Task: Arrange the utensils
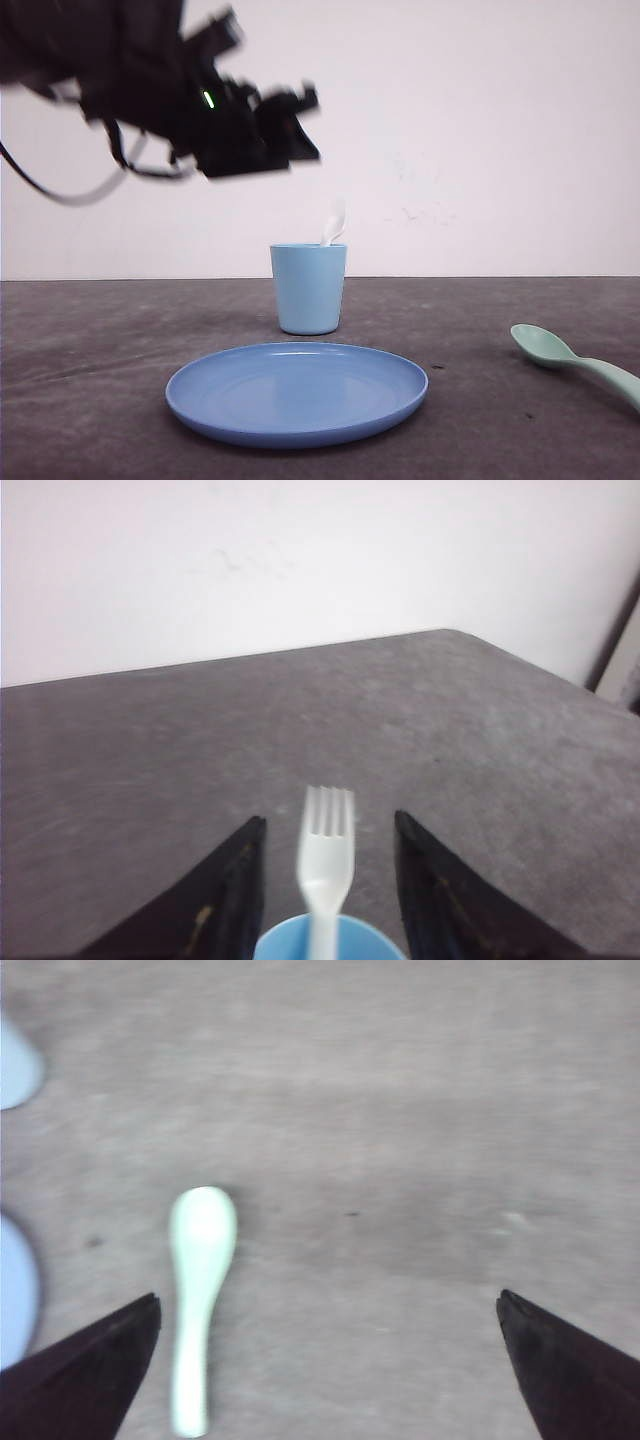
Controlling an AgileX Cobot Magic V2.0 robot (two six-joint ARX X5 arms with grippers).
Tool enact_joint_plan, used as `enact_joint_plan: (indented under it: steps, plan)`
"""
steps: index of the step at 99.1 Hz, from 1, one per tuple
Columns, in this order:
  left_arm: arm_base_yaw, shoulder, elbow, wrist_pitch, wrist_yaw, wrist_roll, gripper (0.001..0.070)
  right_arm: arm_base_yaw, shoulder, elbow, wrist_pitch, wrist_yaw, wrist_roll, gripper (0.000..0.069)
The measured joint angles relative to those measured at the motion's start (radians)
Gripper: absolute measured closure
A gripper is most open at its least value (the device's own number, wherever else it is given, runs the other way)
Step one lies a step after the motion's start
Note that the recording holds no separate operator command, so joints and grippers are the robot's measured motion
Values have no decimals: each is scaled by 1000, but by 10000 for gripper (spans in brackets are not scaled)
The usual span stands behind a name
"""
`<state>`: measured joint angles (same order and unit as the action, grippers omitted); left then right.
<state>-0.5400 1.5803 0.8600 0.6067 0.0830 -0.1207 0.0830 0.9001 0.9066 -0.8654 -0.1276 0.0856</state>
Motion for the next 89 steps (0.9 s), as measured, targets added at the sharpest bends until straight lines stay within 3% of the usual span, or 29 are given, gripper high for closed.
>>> enact_joint_plan:
  steps: [28,49,76,89]
  plan:
    - [129,-350,0,-456,0,-37,476,90,60,0,10,-3,29,12]
    - [272,-600,0,-736,0,-3,476,211,175,0,71,38,75,22]
    - [467,-803,-16,-993,-1,43,476,300,355,0,182,83,125,27]
    - [505,-869,-89,-1030,3,50,476,308,436,0,231,98,150,27]
